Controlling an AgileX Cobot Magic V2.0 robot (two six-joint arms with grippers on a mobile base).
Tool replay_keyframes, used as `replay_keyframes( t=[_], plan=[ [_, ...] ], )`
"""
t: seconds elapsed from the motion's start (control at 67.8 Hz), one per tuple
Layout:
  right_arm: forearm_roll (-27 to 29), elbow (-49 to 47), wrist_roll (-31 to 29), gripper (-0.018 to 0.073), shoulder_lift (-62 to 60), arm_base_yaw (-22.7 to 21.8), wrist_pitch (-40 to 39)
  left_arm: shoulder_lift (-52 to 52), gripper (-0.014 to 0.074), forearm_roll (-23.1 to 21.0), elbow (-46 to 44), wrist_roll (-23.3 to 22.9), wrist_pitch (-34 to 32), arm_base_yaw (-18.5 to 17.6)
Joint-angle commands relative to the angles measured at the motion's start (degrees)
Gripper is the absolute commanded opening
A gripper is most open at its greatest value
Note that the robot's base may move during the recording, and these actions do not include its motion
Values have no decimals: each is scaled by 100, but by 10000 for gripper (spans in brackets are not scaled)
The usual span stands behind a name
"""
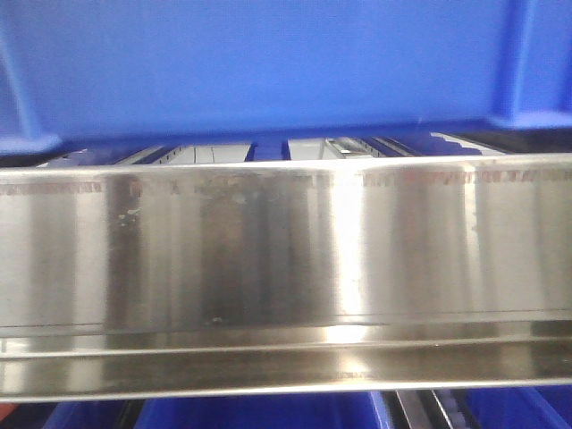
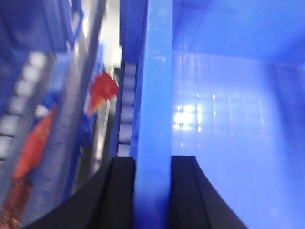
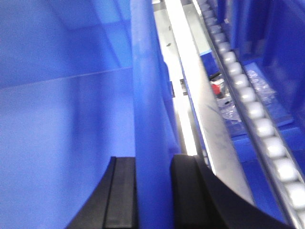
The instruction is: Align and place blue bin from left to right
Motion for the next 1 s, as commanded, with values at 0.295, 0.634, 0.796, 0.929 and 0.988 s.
replay_keyframes(
  t=[0.295,0.634,0.796,0.929,0.988],
  plan=[
    [57,-113,-44,-150,468,-4,-984,293,-111,-451,-113,107,-417,227],
    [41,-113,-66,-150,469,-4,-947,294,40,-451,-113,118,-417,227],
    [31,-113,-103,-150,469,-4,-900,294,396,-405,-113,130,-417,227],
    [13,-113,-145,-16,469,-53,-673,294,463,-405,-113,130,-376,227],
    [13,-113,-145,115,469,-53,-616,294,463,-405,-113,130,-378,227]
  ],
)
